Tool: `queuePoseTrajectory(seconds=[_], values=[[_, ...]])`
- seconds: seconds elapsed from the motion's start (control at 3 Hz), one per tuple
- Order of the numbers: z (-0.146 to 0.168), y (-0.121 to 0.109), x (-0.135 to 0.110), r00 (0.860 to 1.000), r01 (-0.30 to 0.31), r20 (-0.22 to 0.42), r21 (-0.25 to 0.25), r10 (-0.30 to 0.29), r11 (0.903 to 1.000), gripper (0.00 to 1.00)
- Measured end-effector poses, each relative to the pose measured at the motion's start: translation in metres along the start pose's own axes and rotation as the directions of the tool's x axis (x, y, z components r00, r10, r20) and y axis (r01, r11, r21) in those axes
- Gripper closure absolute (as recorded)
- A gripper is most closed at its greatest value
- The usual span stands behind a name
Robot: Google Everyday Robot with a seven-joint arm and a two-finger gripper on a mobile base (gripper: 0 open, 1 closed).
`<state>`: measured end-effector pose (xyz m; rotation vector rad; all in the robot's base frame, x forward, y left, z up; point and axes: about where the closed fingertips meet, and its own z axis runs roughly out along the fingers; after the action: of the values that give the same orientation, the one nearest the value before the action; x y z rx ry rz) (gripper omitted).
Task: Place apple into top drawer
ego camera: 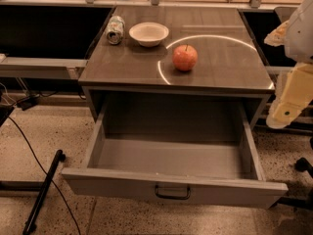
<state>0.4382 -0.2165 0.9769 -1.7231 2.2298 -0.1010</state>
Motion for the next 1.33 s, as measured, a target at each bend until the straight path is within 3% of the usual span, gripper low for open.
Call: queuePoseTrajectory(seconds=[0.33, 0.67, 1.0, 1.33], values=[[0.000, 0.000, 0.000, 1.000, 0.000, 0.000, 0.000, 0.000, 1.0000, 0.00], [0.007, -0.002, -0.007, 0.999, 0.021, -0.042, -0.012, -0.022, 0.9997, 0.00], [0.024, -0.036, -0.040, 0.998, 0.052, 0.043, -0.014, -0.051, 0.9986, 0.00], [0.048, -0.091, -0.090, 0.972, 0.028, 0.232, -0.014, -0.024, 0.9995, 0.00]])
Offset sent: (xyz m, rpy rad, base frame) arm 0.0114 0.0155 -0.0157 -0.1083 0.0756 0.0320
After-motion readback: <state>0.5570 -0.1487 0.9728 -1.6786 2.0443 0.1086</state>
